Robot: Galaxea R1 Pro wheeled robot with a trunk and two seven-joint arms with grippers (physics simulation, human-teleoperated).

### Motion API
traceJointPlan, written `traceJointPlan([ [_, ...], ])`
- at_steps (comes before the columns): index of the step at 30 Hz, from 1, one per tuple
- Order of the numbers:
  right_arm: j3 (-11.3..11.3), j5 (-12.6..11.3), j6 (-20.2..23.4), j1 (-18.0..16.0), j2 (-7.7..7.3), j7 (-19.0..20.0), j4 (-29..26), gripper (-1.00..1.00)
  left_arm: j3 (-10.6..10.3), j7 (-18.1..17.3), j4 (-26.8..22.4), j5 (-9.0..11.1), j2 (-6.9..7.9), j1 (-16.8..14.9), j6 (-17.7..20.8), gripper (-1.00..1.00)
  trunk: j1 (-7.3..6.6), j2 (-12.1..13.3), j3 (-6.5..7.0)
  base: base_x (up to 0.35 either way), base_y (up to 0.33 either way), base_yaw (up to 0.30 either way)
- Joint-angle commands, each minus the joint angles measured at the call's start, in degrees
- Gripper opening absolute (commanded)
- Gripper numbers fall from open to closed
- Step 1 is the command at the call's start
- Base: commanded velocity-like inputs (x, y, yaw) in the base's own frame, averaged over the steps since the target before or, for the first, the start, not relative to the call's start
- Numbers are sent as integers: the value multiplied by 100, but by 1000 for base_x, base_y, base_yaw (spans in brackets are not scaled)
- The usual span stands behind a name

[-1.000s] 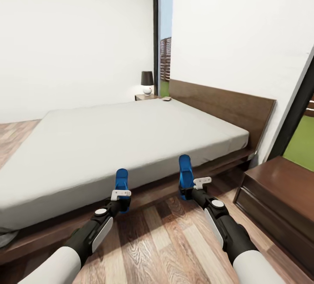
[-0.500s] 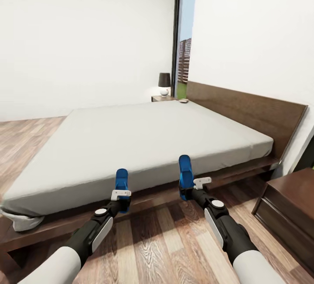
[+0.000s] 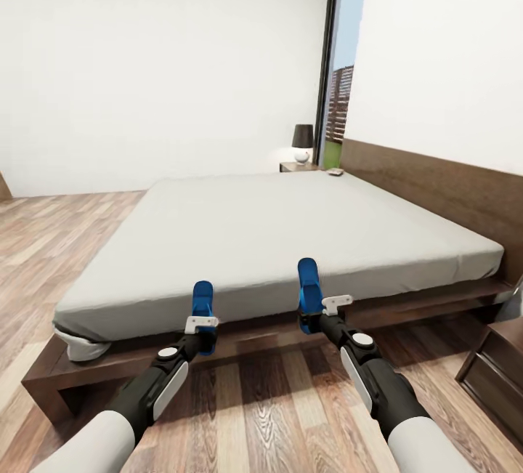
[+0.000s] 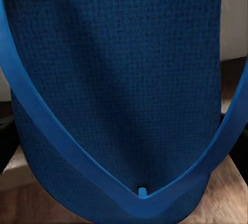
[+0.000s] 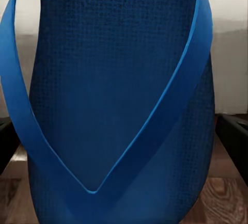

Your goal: In the bedroom, move the book from the bed onto either nightstand, and place the two sandals side by side next to the bed.

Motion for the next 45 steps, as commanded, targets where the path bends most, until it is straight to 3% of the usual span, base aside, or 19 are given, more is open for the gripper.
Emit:
traceJointPlan([
  [1,-4,-37,36,-1,0,21,-11,-100,-47,54,-10,53,9,-4,22,-100,-1,-3,-2,0,0,259],
  [16,-7,-29,34,-1,0,12,-19,-100,-39,54,-4,57,16,-4,18,-100,-1,-3,56,0,-18,247],
  [33,17,20,103,-1,-28,31,218,-100,2,44,124,74,18,-4,22,-100,-1,-3,59,0,-1,11],
  [37,17,24,103,-1,-26,25,204,-100,92,39,150,99,17,-4,48,-100,9,-8,-30,0,0,0],
  [39,18,24,70,-1,-35,33,201,-100,204,22,153,116,7,-4,148,-100,14,-11,-74,0,0,0],
  [45,1,25,29,-1,-72,56,170,-100,240,-5,-90,103,-8,-4,1078,-100,30,-19,-207,0,0,0],
])
